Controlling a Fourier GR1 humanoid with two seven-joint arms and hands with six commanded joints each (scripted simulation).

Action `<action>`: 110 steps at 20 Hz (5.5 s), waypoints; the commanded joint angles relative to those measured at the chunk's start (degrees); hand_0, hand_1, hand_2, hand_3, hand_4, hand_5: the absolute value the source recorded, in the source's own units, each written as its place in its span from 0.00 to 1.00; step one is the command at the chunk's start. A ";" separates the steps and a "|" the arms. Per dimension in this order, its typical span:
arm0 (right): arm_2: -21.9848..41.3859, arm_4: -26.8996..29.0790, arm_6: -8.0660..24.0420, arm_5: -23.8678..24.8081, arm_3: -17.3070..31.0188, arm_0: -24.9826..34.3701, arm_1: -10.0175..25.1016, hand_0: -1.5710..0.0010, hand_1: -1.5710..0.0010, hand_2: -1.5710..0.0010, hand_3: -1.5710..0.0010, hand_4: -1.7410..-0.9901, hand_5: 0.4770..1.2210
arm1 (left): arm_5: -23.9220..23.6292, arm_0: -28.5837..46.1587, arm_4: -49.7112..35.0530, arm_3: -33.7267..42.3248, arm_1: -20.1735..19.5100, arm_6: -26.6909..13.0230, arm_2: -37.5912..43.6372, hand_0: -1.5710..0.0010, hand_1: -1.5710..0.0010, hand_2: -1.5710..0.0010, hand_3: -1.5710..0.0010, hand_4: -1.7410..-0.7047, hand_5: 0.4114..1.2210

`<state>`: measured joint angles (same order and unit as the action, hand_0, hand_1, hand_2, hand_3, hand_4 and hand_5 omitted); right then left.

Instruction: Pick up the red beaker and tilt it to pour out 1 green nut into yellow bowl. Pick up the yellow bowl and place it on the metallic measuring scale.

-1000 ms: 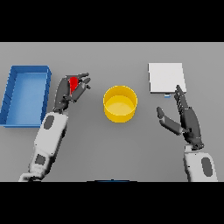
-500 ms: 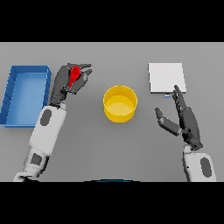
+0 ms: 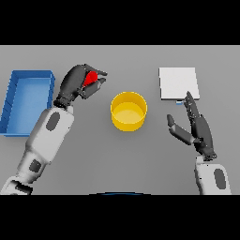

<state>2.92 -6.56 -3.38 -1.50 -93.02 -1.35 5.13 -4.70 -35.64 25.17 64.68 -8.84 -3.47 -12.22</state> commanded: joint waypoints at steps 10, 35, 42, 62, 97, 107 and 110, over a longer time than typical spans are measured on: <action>0.33 -1.25 0.47 0.57 -0.97 -0.91 0.35 1.00 1.00 1.00 1.00 0.60 0.29 | 13.72 -13.13 15.36 -6.79 -7.82 -3.86 -18.46 0.00 0.00 0.00 0.00 0.06 0.98; -0.82 1.63 1.93 0.08 -0.82 -0.62 -0.86 1.00 1.00 1.00 1.00 0.60 0.18 | 29.54 -37.77 33.68 -18.40 -4.90 0.35 -54.80 0.00 0.00 0.00 0.01 0.00 1.00; 0.07 -0.80 0.40 1.23 0.30 -1.08 -1.27 1.00 1.00 1.00 1.00 0.62 0.15 | 31.67 -41.12 34.50 -21.67 -2.77 1.23 -60.80 0.00 0.00 0.00 0.00 0.00 1.00; -0.50 1.41 -0.35 -0.96 -0.05 0.29 0.01 1.00 1.00 1.00 1.00 0.61 0.22 | 21.55 -64.89 20.87 -41.36 -12.94 -0.39 -47.87 0.00 0.03 0.03 0.06 0.16 0.99; 1.59 -1.72 -2.81 -0.99 2.25 1.22 0.89 1.00 1.00 1.00 1.00 0.55 0.34 | -18.17 -9.96 -40.25 -12.87 -39.63 -31.40 -27.53 0.00 0.00 0.00 0.08 0.15 0.68; 1.51 -1.77 -1.96 -0.75 1.67 1.30 1.17 1.00 1.00 1.00 1.00 0.56 0.33 | -9.01 -4.93 -48.00 -0.49 -44.87 -29.52 -27.56 0.68 0.73 0.76 0.85 0.88 0.33; 1.40 -1.55 -2.53 -1.08 2.02 1.43 1.33 1.00 1.00 1.00 1.00 0.57 0.33 | -7.24 -6.36 -46.87 -1.12 -44.92 -31.49 -29.33 0.84 0.86 0.88 0.92 0.92 0.30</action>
<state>4.32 -8.11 -5.83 -2.57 -91.00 0.07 6.46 -11.94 -41.99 -21.70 63.56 -53.76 -34.95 -41.55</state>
